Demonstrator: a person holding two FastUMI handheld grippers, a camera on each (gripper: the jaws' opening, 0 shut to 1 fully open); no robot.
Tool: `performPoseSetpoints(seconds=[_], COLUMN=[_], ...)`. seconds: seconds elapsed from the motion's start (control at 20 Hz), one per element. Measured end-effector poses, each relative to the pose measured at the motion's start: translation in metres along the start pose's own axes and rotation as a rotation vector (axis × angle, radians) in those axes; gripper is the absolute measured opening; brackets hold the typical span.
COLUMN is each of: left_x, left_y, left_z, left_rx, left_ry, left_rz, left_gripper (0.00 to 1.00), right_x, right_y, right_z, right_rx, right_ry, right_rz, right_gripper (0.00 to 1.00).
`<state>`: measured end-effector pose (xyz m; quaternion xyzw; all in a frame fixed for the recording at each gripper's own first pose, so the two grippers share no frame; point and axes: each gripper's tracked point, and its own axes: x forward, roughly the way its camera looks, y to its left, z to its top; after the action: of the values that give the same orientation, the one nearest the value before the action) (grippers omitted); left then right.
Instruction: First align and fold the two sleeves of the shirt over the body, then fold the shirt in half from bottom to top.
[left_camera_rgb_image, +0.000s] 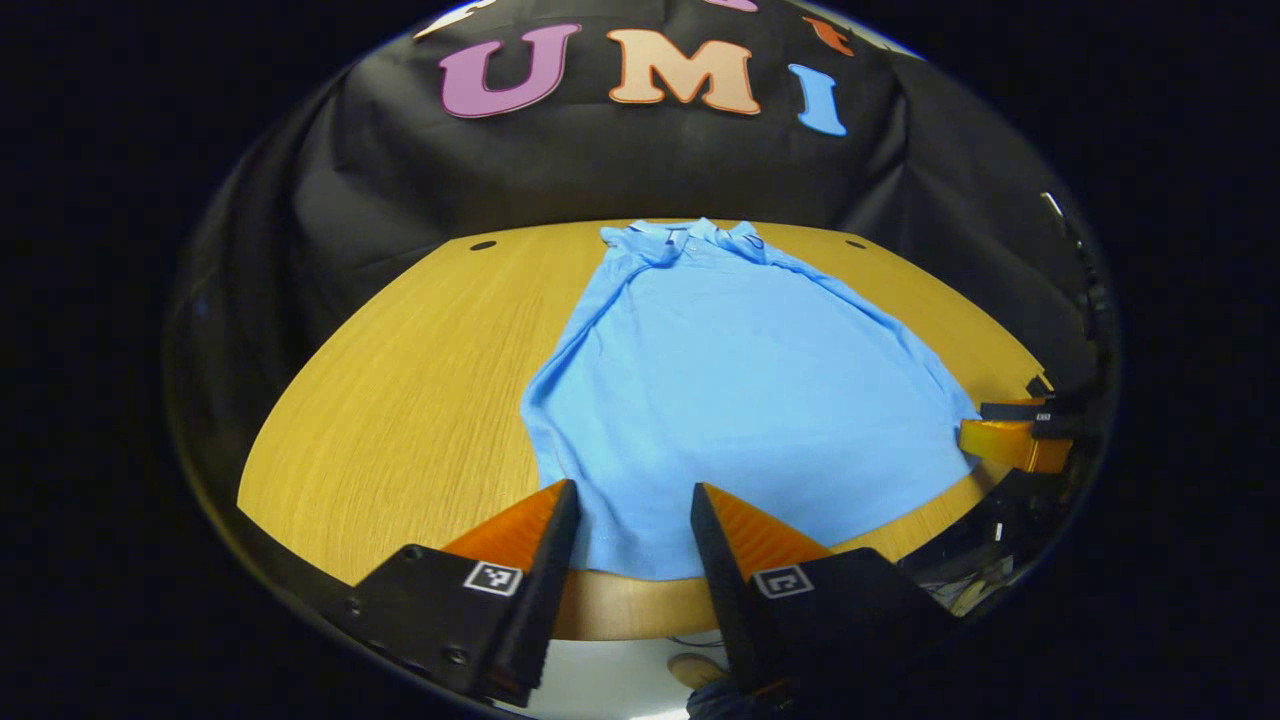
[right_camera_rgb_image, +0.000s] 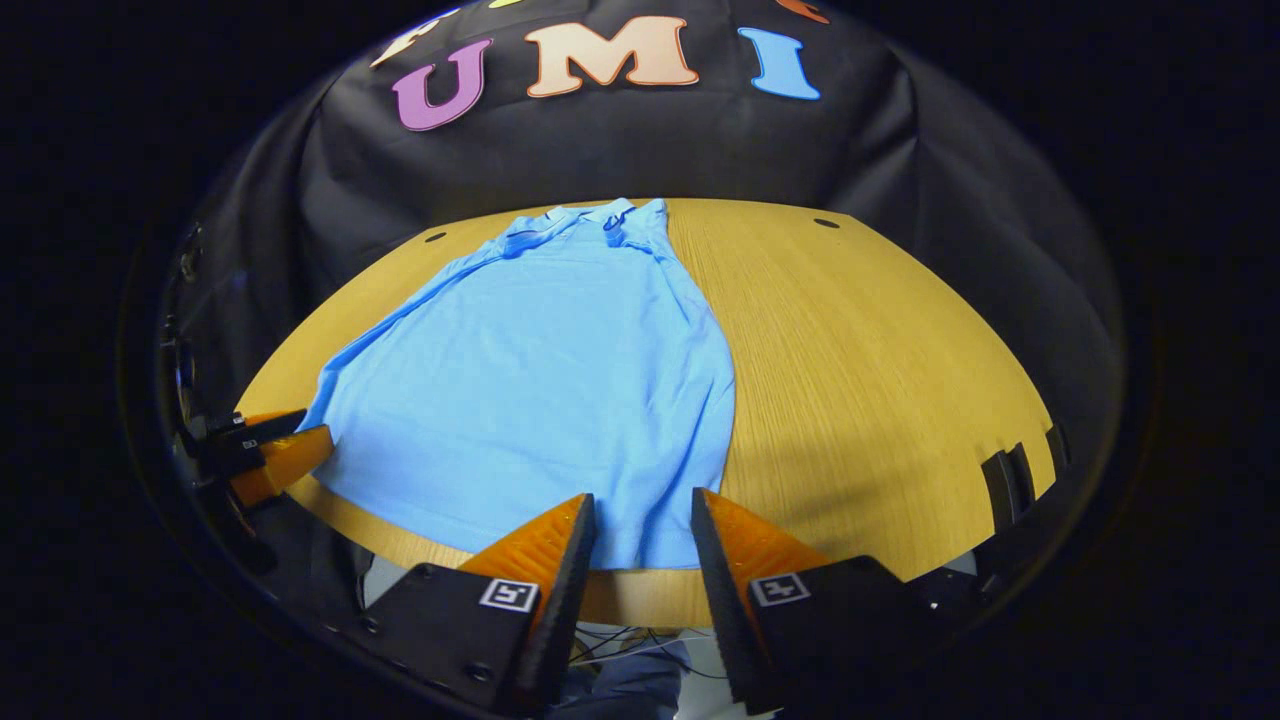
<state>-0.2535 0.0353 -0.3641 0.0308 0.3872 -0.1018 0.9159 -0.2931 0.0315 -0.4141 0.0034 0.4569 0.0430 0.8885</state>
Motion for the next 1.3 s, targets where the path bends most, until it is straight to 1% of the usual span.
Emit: performPoseSetpoints(seconds=[0.05,0.1,0.15,0.2,0.25,0.3,0.35,0.4,0.55,0.6,0.85,1.05,1.2,1.3], left_x=[0.002,0.003,0.003,0.004,0.003,0.003,0.004,0.005,0.005,0.004,-0.004,-0.004,-0.002,0.004], left_y=[-0.004,-0.007,-0.011,-0.013,-0.012,-0.013,-0.013,-0.014,-0.012,-0.013,-0.016,-0.006,0.001,0.010], left_z=[0.000,0.001,0.001,0.002,0.001,0.002,0.002,0.002,0.003,0.007,0.048,0.083,0.112,0.134], left_rx=[0.003,-0.005,-0.022,-0.047,-0.069,-0.082,-0.095,-0.097,-0.082,-0.086,-0.110,-0.126,-0.158,-0.164], left_ry=[-0.008,-0.016,-0.024,-0.034,-0.033,-0.028,-0.013,0.008,0.082,0.088,0.025,-0.008,-0.044,-0.072], left_rz=[-0.009,-0.021,-0.034,-0.036,-0.036,-0.038,-0.039,-0.038,-0.014,-0.015,-0.057,-0.056,-0.056,-0.040], left_gripper=[0.51,0.40,0.27,0.18,0.03,0.01,0.00,0.00,0.00,0.00,0.00,0.00,0.00,0.00], right_x=[0.000,0.000,-0.001,0.001,0.002,0.000,0.000,0.000,-0.002,-0.004,-0.020,-0.027,-0.026,-0.022], right_y=[0.004,0.008,0.010,0.013,0.013,0.014,0.014,0.014,0.017,0.016,0.018,0.020,0.026,0.030], right_z=[-0.001,-0.001,-0.002,-0.001,-0.001,-0.002,-0.001,0.001,0.005,0.012,0.059,0.105,0.141,0.167], right_rx=[0.001,0.004,0.013,0.020,0.023,0.022,0.031,0.030,0.040,0.046,0.065,0.084,0.086,0.077], right_ry=[0.000,-0.004,-0.003,-0.009,-0.009,-0.007,-0.010,-0.010,-0.009,-0.022,-0.093,-0.157,-0.197,-0.232], right_rz=[0.009,0.021,0.027,0.030,0.025,0.027,0.029,0.032,0.049,0.052,0.066,0.077,0.099,0.123], right_gripper=[0.55,0.39,0.36,0.16,0.15,0.07,0.07,0.02,0.02,0.03,0.02,0.02,0.03,0.03])
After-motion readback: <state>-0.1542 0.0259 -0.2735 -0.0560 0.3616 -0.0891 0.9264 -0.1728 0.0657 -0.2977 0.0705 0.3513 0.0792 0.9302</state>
